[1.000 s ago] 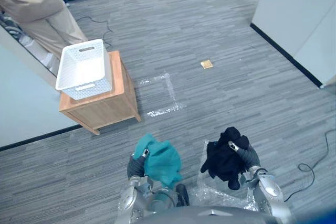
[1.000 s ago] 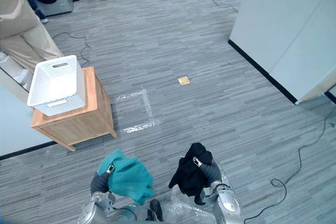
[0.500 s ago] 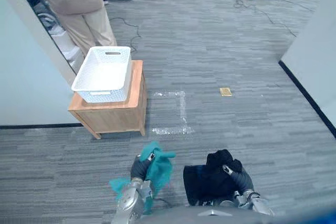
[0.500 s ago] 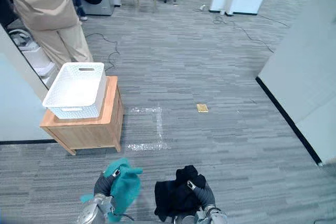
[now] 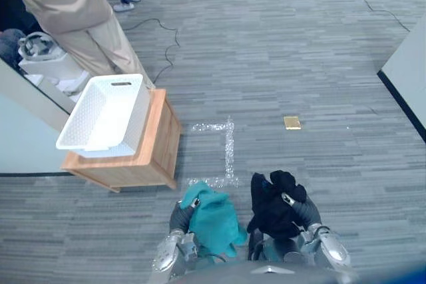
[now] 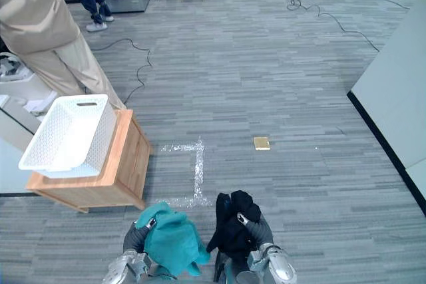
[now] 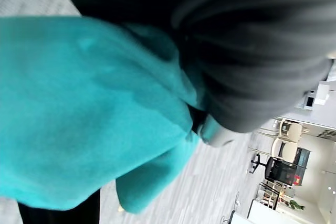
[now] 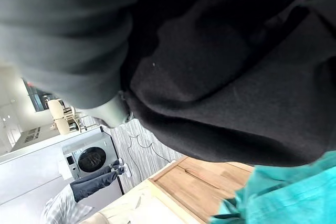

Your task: Tidy the bed and pick cloth on bed and put in laundry

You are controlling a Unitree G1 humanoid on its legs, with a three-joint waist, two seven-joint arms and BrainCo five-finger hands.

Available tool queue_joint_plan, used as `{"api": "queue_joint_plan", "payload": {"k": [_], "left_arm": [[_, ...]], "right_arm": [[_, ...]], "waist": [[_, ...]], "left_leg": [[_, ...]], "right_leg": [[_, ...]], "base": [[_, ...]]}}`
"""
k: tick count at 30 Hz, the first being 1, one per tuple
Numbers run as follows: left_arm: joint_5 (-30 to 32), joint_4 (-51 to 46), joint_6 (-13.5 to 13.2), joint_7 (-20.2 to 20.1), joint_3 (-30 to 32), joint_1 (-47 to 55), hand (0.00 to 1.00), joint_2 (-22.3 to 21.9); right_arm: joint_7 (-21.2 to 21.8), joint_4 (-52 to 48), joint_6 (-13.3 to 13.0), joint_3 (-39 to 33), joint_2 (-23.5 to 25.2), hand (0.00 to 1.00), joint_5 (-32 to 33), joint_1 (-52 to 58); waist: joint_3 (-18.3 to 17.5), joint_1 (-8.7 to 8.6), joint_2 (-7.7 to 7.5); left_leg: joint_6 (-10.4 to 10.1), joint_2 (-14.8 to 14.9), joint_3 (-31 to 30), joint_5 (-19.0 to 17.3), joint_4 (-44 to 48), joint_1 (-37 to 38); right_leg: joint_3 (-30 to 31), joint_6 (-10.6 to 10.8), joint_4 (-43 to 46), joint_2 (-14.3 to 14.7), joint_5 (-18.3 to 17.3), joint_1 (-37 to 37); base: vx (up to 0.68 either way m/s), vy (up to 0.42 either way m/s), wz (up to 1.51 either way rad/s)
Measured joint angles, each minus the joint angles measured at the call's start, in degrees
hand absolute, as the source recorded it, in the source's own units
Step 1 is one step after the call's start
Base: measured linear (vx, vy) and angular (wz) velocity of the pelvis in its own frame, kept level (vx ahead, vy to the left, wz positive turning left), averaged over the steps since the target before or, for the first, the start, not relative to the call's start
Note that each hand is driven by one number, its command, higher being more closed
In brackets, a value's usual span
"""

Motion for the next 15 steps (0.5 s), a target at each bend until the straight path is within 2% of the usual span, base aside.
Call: {"api": "queue_joint_plan", "payload": {"k": [2,3,4,5,6,7,8,9,10,11,12,13,15], "left_arm": [[0.4,-1.3,0.0,0.0,0.0,0.3,1.00,-0.1],[0.4,-2.6,0.0,0.0,0.0,1.2,1.00,-0.1],[0.3,-3.2,0.0,0.1,0.0,1.3,1.00,-0.4],[0.3,-3.4,0.1,0.2,0.1,1.2,1.00,-0.6],[0.3,-4.1,0.3,0.4,0.1,1.0,1.00,-1.0],[0.2,-4.6,0.4,0.5,0.0,0.7,1.00,-1.4],[0.1,-4.6,0.5,0.5,0.0,0.6,1.00,-1.6],[-0.1,-4.6,0.6,0.6,-0.1,0.5,1.00,-1.8],[-0.1,-4.5,0.7,0.7,-0.1,0.1,1.00,-1.8],[-0.1,-4.6,0.7,0.8,-0.1,-0.5,1.00,-1.8],[-0.1,-4.6,0.6,0.8,0.1,-0.9,1.00,-1.8],[-0.2,-4.6,0.6,0.9,0.5,-1.5,1.00,-2.1],[-0.2,-4.6,0.7,0.9,1.2,-1.3,1.00,-2.2]], "right_arm": [[0.1,-0.1,-0.1,-0.7,-0.2,1.00,0.0,0.1],[0.6,-0.2,-0.1,-0.7,-0.6,1.00,-0.1,0.2],[1.3,-0.3,-0.1,-0.8,-1.1,1.00,-0.1,0.1],[1.5,-0.3,-0.1,-0.9,-1.3,1.00,-0.1,0.1],[1.6,-0.4,-0.1,-1.1,-1.4,1.00,-0.2,0.0],[1.6,-0.6,-0.1,-1.2,-1.3,1.00,-0.5,0.1],[1.6,-0.8,-0.1,-1.1,-1.3,1.00,-0.9,0.3],[1.6,-1.3,-0.1,-1.0,-1.4,1.00,-1.3,0.4],[1.6,-1.4,-0.1,-1.0,-1.3,1.00,-1.4,0.3],[1.6,-1.4,-0.1,-0.9,-1.3,1.00,-1.9,-0.2],[1.6,-1.4,-0.1,-0.6,-1.3,1.00,-2.1,0.0],[1.7,-1.5,0.1,-0.1,-1.4,1.00,-2.7,-1.0],[1.9,-1.5,0.4,0.4,-1.2,1.00,-3.4,-1.5]], "waist": [[0.2,0.91,-0.55],[0.1,1.44,-0.44],[-0.2,1.63,-0.11],[-0.2,1.71,0.04],[-0.3,1.80,0.20],[-0.4,1.90,0.27],[-0.5,2.23,0.18],[-0.6,2.15,0.32],[-0.7,2.09,0.38],[-0.9,2.14,0.54],[-0.9,2.23,0.34],[-1.0,2.21,0.09],[-1.3,2.35,-0.54]], "left_leg": [[0.0,-2.7,1.6,-3.2,-7.2,-1.2],[0.3,-4.3,3.3,-3.9,-14.8,-1.7],[0.1,-6.2,4.7,-3.8,-23.1,-2.1],[0.3,-7.3,5.2,-3.5,-27.5,-2.2],[0.8,-9.1,6.6,-1.4,-36.1,-2.6],[1.7,-10.5,8.2,3.6,-43.6,-2.7],[2.5,-11.0,10.0,7.6,-46.6,-1.9],[3.2,-11.0,12.1,10.9,-48.4,-1.1],[6.0,-11.5,13.7,11.8,-49.0,-0.9],[8.0,-12.0,15.7,10.7,-47.9,-1.1],[8.4,-12.1,17.2,9.7,-47.0,-1.4],[9.4,-11.7,18.9,6.8,-43.6,-2.1],[10.0,-11.6,19.2,4.5,-42.1,-0.7]], "right_leg": [[0.7,-0.3,-2.5,0.0,-0.2,3.3],[1.1,-0.1,-3.2,-0.1,-0.3,5.1],[1.3,0.5,-3.4,-0.3,-1.0,5.9],[1.3,0.7,-3.7,-0.5,-1.2,6.4],[1.2,1.5,-4.5,-0.8,-1.7,7.8],[1.0,2.4,-5.4,-1.2,-2.2,8.8],[1.2,3.2,-5.9,-1.6,-2.7,9.5],[1.3,4.3,-5.9,-2.1,-3.3,9.9],[1.2,5.0,-5.8,-2.7,-3.9,10.0],[1.2,5.7,-5.6,-3.8,-4.3,10.0],[1.0,6.2,-5.6,-4.3,-4.5,10.1],[0.2,8.1,-4.1,-4.9,-4.7,10.2],[-0.1,9.7,1.5,-6.0,-5.4,9.9]], "base": [[0.32,-0.106,-0.27],[0.33,-0.026,-0.20],[0.34,0.002,-0.13],[0.27,0.037,-0.02],[0.36,0.086,0.08],[0.37,0.108,0.04],[0.45,0.162,0.01],[0.31,0.126,0.03],[0.45,0.190,0.07],[0.36,0.158,0.06],[0.41,0.193,0.04],[0.33,0.167,0.08],[0.35,0.184,0.14]]}}
